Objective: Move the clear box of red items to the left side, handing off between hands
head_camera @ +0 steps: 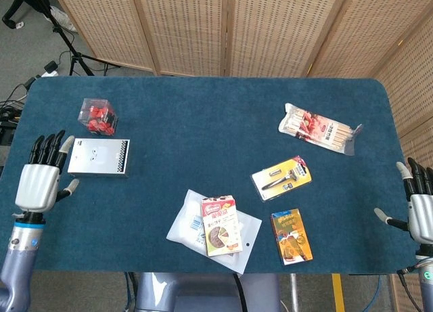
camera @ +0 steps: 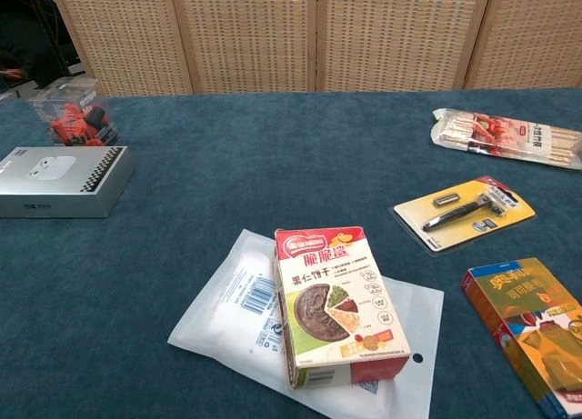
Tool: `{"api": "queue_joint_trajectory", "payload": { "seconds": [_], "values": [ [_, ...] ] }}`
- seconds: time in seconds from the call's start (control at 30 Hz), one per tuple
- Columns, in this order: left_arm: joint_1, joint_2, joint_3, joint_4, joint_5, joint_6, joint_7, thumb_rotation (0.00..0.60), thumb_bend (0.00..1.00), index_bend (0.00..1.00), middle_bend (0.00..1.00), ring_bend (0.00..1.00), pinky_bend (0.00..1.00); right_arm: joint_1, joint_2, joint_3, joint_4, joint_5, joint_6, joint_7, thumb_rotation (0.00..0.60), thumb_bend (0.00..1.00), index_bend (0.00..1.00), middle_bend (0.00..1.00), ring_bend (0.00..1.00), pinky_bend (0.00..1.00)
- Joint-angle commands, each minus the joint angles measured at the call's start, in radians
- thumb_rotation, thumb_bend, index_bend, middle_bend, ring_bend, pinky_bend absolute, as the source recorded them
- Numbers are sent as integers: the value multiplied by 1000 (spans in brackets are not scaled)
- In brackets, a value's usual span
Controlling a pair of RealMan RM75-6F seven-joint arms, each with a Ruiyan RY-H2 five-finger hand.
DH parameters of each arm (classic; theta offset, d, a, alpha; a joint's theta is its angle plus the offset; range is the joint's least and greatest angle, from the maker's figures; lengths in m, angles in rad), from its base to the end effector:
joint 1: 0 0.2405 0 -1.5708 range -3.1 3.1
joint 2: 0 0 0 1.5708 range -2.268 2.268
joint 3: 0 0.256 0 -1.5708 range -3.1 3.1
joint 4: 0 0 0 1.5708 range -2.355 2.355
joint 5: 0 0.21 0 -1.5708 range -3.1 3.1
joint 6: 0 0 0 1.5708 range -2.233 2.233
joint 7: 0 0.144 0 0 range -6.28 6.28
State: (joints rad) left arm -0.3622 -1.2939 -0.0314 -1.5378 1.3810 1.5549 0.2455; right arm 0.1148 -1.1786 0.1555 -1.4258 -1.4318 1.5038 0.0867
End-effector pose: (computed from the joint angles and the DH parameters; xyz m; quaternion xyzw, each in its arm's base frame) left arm -0.2614 0.2573 0.1210 -0.6217 -0.2782 -0.4167 0.6020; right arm -0.3344 -0.2135 0.1826 0.5498 -0.3465 0.4175 0.6351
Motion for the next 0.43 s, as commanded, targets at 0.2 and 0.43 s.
{"api": "queue_joint_trajectory", "payload": {
  "seconds": [0.2,0.43],
  "values": [
    [101,-38,40,16,20,48,-20,600,199,0,0,0,0,-9,12,-21,-33,-32,19,-58,600,40,0,0,0,0],
    [147,-51,42,44,34,71,-71,600,198,0,0,0,0,-7,28,-36,-54,-27,-11,-93,600,40,0,0,0,0]
  ]
}}
